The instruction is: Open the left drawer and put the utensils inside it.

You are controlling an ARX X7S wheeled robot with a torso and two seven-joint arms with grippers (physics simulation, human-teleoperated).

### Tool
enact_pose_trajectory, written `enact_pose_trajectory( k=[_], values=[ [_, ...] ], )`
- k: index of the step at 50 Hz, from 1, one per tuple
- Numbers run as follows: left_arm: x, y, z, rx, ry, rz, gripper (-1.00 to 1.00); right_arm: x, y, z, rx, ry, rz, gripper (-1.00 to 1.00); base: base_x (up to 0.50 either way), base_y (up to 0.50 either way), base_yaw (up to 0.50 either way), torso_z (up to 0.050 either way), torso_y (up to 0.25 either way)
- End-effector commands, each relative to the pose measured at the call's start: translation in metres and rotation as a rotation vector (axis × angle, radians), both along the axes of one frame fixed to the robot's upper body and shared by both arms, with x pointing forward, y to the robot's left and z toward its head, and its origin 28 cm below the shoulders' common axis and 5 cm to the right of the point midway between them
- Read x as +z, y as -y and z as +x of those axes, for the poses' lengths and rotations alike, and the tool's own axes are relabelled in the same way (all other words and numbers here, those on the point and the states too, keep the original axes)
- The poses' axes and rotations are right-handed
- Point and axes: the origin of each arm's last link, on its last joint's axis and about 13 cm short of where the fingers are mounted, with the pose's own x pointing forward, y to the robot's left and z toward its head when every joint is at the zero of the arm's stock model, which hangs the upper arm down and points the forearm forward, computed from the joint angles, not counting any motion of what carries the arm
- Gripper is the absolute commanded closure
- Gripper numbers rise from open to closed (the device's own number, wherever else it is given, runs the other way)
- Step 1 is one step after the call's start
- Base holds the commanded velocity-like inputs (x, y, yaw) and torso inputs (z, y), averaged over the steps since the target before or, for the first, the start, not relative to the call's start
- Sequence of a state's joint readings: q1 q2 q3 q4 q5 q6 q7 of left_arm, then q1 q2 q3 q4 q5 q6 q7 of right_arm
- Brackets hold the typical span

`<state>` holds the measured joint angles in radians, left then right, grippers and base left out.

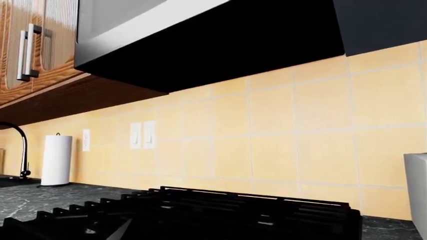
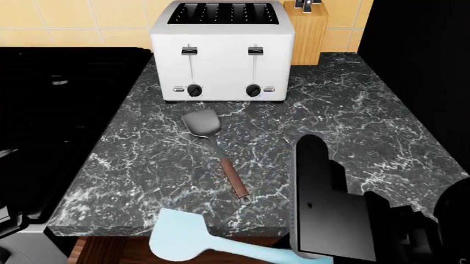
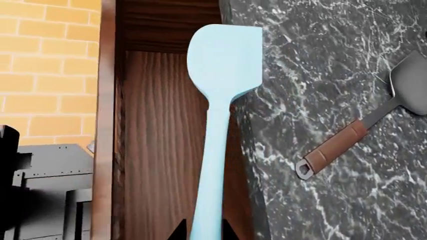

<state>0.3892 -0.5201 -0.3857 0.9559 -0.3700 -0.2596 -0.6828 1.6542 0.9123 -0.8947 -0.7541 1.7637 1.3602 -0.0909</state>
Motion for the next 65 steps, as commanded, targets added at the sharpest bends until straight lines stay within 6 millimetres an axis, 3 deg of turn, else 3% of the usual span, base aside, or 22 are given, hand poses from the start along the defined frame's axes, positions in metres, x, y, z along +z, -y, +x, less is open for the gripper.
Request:
enact_pose_trajectory(
  k=[1,33,65],
  values=[
    [0.0,0.0,0.0,0.001,0.001,-0.001,-1.0,0.0,-0.007,-0.002,0.051,0.013,-0.013,1.0,0.0,0.0,0.0,0.0,0.0],
    [0.0,0.0,0.0,0.004,-0.001,-0.002,-1.0,-0.004,-0.023,0.014,0.104,0.045,-0.038,1.0,0.0,0.0,0.0,0.0,0.0],
    [0.0,-0.001,0.0,0.002,-0.002,-0.001,-1.0,-0.009,-0.026,0.011,0.145,0.039,-0.046,1.0,0.0,0.0,0.0,0.0,0.0]
  ],
)
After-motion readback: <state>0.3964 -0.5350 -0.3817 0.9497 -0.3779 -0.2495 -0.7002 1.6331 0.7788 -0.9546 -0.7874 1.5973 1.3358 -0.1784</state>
